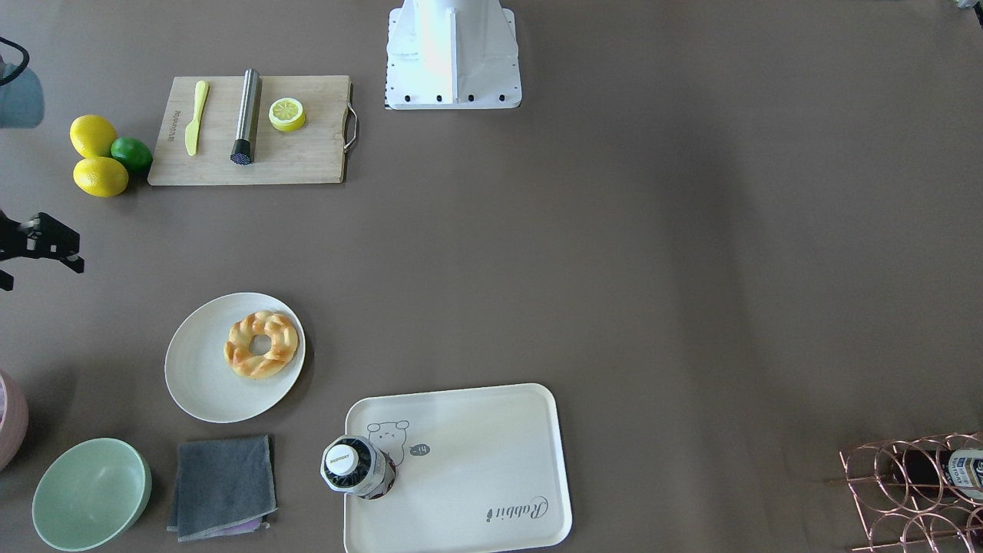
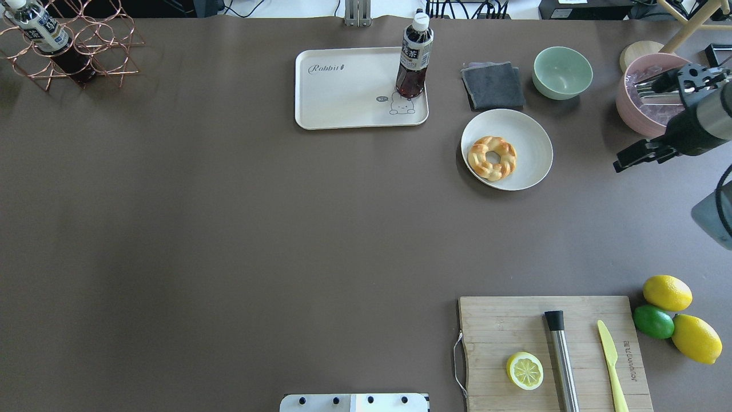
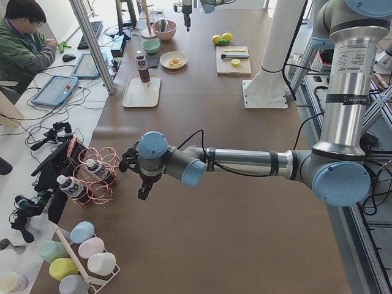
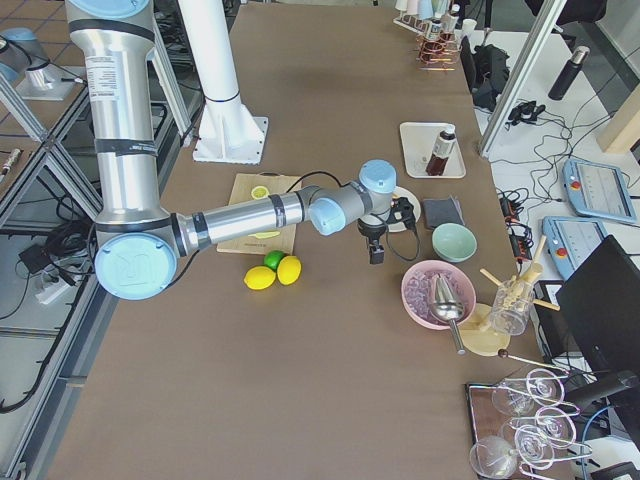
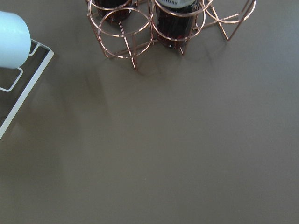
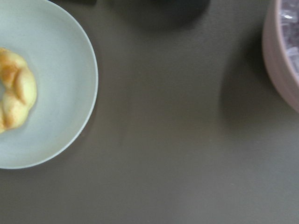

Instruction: Place donut on tray

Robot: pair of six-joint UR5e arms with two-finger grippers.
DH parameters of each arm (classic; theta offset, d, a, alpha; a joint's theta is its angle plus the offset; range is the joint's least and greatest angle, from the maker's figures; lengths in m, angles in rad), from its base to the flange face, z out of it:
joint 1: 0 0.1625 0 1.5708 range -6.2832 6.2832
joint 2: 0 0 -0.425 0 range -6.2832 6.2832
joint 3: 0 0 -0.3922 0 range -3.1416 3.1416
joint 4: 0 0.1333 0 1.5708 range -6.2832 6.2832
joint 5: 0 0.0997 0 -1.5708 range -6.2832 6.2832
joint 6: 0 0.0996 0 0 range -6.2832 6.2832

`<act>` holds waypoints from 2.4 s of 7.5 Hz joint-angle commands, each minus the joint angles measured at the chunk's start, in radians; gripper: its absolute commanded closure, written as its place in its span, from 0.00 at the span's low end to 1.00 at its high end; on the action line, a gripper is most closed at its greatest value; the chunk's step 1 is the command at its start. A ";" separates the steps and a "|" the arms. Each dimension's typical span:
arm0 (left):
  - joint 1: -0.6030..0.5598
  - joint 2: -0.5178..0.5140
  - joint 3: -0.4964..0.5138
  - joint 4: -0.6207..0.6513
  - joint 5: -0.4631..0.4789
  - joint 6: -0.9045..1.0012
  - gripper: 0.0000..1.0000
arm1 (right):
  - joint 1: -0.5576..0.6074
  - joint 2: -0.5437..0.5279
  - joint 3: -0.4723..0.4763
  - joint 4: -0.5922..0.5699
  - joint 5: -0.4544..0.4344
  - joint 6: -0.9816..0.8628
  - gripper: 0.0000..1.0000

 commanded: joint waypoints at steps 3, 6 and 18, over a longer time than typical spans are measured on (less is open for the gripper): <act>0.101 -0.054 -0.002 -0.221 -0.130 -0.367 0.00 | -0.186 0.226 -0.235 0.203 -0.108 0.352 0.00; 0.107 -0.060 -0.003 -0.264 -0.152 -0.448 0.01 | -0.192 0.297 -0.342 0.302 -0.144 0.501 0.02; 0.143 -0.043 0.001 -0.373 -0.144 -0.535 0.01 | -0.192 0.251 -0.235 0.301 -0.181 0.639 1.00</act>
